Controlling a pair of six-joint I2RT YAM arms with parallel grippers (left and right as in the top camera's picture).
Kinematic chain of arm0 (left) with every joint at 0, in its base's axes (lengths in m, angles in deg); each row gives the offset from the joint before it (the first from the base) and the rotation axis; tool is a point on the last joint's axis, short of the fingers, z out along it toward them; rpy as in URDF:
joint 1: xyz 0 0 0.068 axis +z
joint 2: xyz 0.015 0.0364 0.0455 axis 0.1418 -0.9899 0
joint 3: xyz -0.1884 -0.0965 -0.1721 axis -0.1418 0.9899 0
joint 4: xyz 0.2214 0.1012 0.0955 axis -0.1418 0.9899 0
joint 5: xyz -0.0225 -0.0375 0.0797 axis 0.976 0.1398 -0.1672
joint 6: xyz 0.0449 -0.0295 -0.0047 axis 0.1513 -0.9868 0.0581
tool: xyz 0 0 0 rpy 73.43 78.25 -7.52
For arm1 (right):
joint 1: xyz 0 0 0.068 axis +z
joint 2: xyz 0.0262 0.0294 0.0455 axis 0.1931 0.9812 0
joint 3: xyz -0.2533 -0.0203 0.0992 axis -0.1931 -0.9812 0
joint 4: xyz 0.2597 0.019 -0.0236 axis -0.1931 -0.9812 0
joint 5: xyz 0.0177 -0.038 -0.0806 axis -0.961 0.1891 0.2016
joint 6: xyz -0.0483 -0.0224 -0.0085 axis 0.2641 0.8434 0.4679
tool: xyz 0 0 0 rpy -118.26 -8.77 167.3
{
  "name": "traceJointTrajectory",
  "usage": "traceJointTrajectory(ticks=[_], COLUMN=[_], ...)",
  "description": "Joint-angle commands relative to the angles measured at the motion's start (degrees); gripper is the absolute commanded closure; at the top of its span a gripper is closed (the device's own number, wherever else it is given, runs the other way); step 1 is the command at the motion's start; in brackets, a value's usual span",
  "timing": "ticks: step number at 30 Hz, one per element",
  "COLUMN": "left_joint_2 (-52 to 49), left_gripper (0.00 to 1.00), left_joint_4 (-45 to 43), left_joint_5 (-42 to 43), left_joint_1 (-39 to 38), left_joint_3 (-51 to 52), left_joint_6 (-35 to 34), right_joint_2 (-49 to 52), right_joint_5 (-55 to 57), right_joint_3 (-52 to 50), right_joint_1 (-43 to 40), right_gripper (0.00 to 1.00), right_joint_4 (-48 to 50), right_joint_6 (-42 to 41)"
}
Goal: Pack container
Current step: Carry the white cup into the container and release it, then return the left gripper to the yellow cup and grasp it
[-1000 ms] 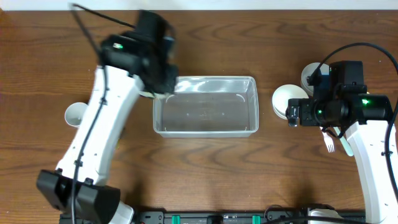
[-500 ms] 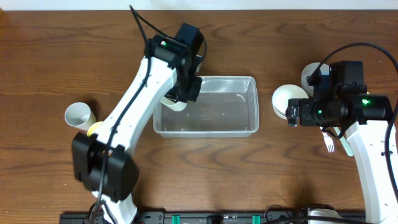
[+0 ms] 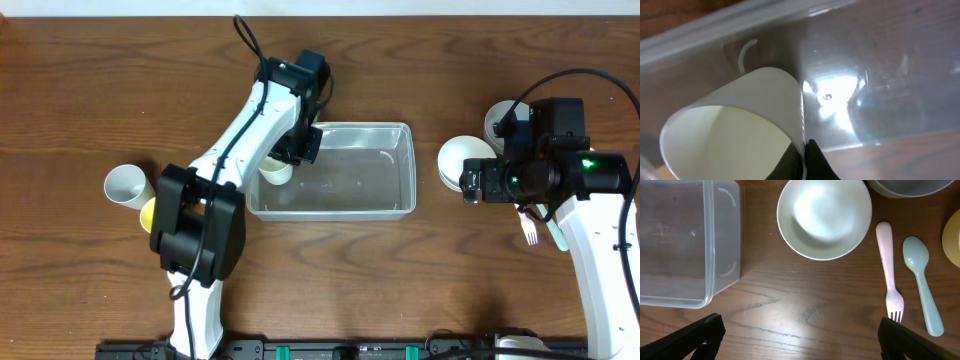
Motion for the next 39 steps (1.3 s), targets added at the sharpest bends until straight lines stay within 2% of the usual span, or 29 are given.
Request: traceJointTrajectory(ticks=[1, 7, 9, 13, 20, 25, 27, 29, 31, 35, 39], left_joint_2=[-0.17, -0.17, -0.17, -0.17, 1.4, 9.99, 15.28, 20.55, 25.42, 33.0, 37.79], left_gripper=[0.94, 0.89, 0.73, 0.63, 0.57, 0.53, 0.48, 0.4, 0.36, 0.35, 0.35], left_joint_4=[-0.87, -2.14, -2.1, -1.86, -0.81, -0.74, -0.55, 0.68, 3.26, 11.23, 14.95], left_joint_5=[-1.33, -2.43, -2.4, -2.4, -2.43, -2.47, -4.15, -7.91, -11.19, -11.87, -11.76], left_joint_1=[0.37, 0.42, 0.42, 0.42, 0.42, 0.42, 0.61, 1.31, 3.23, 11.39, 21.11], left_joint_3=[0.28, 0.28, 0.28, 0.28, -0.13, -1.27, -1.36, -1.36, -1.33, -1.14, 1.77], left_joint_6=[0.98, 0.98, 0.98, 0.98, 0.96, 0.96, 0.39, -2.69, -7.96, -18.49, -20.52], right_joint_2=[-0.04, -0.04, -0.04, -0.04, -0.04, -0.04, -0.04, -0.04, -0.04, -0.04, -0.04], right_joint_5=[0.2, 0.2, 0.2, 0.2, 0.22, 0.2, 0.22, 0.2, 0.2, 0.2, 0.2], right_joint_3=[1.18, 1.18, 1.18, 1.18, 1.18, 1.18, 1.18, 1.18, 1.18, 1.18, 1.18], right_joint_1=[-0.72, -0.74, -0.74, -0.72, -0.74, -0.74, -0.74, -0.74, -0.74, -0.72, -0.72], right_gripper=[0.01, 0.01, 0.01, 0.01, 0.01, 0.01, 0.01, 0.01, 0.01, 0.01, 0.01], right_joint_4=[-0.07, -0.07, -0.07, -0.07, -0.02, -0.02, -0.02, -0.02, 0.04, 0.17, 0.17], right_joint_6=[0.24, 0.22, 0.22, 0.24, 0.24, 0.24, 0.24, 0.24, 0.24, 0.22, 0.22])
